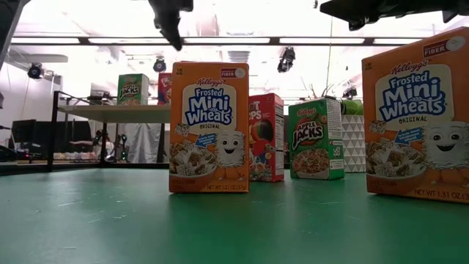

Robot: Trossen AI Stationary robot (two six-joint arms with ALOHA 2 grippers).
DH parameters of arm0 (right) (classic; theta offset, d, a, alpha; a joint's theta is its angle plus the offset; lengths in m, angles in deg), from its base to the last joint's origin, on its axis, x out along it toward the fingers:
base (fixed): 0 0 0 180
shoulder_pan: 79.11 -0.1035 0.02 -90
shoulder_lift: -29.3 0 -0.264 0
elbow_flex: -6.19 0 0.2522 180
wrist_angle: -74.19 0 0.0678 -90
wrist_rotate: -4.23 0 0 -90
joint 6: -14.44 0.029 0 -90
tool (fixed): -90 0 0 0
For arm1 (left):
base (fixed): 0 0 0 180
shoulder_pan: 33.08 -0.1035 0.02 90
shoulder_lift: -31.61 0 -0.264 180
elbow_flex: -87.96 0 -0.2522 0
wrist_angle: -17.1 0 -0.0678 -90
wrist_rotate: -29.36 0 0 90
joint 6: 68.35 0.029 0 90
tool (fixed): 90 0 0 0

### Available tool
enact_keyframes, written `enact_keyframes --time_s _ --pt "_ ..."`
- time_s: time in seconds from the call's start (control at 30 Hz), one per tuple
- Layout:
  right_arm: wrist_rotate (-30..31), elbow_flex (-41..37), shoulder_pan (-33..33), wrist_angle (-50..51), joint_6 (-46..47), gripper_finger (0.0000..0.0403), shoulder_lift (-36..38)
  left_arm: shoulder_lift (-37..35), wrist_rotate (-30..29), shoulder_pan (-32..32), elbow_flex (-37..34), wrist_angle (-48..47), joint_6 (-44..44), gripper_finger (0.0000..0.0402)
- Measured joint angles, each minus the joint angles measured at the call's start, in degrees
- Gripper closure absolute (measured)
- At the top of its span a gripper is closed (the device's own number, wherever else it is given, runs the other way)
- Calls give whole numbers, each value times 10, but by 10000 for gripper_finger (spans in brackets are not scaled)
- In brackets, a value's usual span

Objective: Stack cereal on shelf
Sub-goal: Put the top green cereal box on the shelf aligned with other green cereal box

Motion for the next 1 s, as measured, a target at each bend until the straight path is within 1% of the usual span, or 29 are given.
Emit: enact_keyframes --time_s 0.07,0.17,0.27,0.37,0.47,0.6,0.7,0.77,0.87,0.93,1.0 --pt "0 0 0 0 -6 394 0 -13 36 27 -8 1 -30 206" --pt "0 0 0 0 -10 394 0 -37 31 84 -43 16 -64 216" --pt "0 0 0 -2 -11 394 0 -72 23 148 -109 62 -102 223" --pt "0 0 0 -4 -10 394 0 -122 21 221 -207 138 -118 224" --pt "0 0 0 -4 -7 394 0 -176 22 296 -330 238 -134 224" --pt "0 0 0 -4 16 394 0 -243 16 384 -491 405 -170 224" --pt "0 1 0 2 41 394 0 -280 1 440 -594 510 -177 224" --pt "0 1 0 9 61 394 0 -299 -10 469 -654 572 -177 225" --pt "-4 1 -1 21 105 394 -4 -327 -28 496 -725 661 -171 225" --pt "-16 1 -2 22 142 394 -14 -346 -36 503 -761 703 -161 225" --pt "-22 1 -6 22 175 394 -30 -369 -45 504 -789 723 -148 226"
